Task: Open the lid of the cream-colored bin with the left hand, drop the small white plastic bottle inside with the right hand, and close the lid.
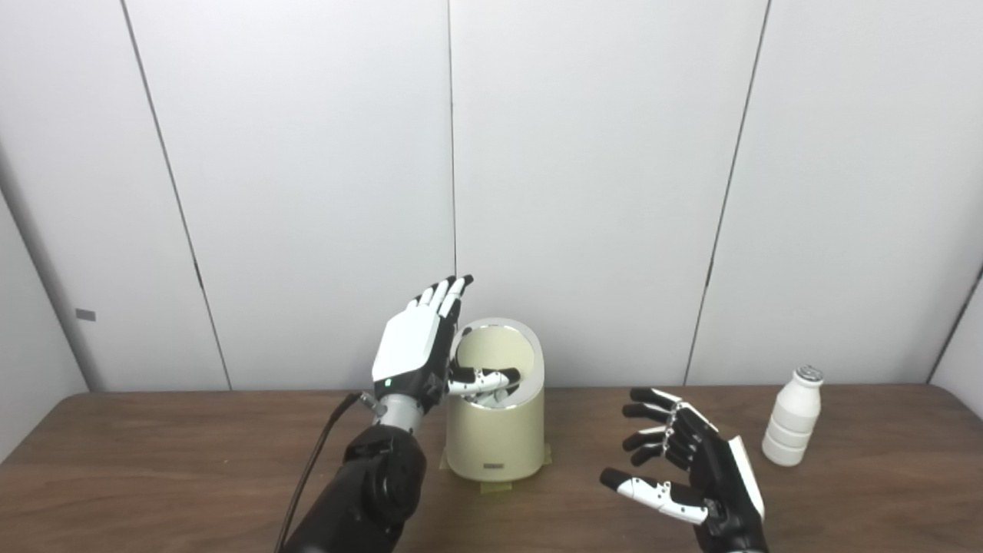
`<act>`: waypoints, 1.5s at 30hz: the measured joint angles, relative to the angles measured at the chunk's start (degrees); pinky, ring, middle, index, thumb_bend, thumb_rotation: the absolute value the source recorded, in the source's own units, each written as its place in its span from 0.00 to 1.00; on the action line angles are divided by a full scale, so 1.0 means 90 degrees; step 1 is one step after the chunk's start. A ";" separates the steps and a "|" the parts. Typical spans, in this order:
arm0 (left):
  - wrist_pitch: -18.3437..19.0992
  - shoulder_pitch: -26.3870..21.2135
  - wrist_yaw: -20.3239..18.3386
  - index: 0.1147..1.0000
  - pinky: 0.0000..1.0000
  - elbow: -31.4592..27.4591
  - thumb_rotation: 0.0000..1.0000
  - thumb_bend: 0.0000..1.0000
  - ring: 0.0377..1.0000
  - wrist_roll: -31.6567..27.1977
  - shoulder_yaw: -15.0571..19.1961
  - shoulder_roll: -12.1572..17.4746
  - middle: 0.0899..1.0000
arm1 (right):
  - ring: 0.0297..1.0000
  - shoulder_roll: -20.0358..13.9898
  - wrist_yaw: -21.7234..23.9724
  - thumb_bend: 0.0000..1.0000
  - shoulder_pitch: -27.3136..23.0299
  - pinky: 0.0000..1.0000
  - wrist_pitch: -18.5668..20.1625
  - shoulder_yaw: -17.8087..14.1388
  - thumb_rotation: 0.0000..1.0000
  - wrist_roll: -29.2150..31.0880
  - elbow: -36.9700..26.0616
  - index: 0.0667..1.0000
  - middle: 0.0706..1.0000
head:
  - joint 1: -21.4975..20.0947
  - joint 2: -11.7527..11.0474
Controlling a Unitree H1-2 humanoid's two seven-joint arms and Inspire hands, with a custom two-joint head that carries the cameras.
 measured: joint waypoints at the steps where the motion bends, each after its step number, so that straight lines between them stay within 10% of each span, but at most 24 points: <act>1: -0.0002 -0.0011 0.0039 1.00 1.00 0.0006 0.04 0.72 1.00 0.0030 -0.0025 0.0009 1.00 | 0.50 0.0007 0.0000 0.69 0.0004 0.41 0.0009 0.0002 0.11 -0.0002 -0.0029 0.66 0.64 | 0.0000 0.0000; 9: 0.0067 -0.0099 0.0097 0.98 1.00 0.0010 0.00 0.56 1.00 0.0405 -0.0338 0.0167 1.00 | 0.50 0.0017 0.0002 0.68 0.0020 0.41 0.0182 0.0027 0.09 -0.0019 -0.0186 0.66 0.64 | 0.0029 0.0039; 45: 0.0385 0.0066 -0.0642 0.93 0.86 -0.0397 0.00 0.58 0.98 0.0579 -0.0568 0.0659 0.99 | 0.53 -0.0091 0.0040 0.69 0.0072 0.44 0.0204 0.0027 0.08 0.0034 -0.0264 0.65 0.64 | 0.0205 0.0137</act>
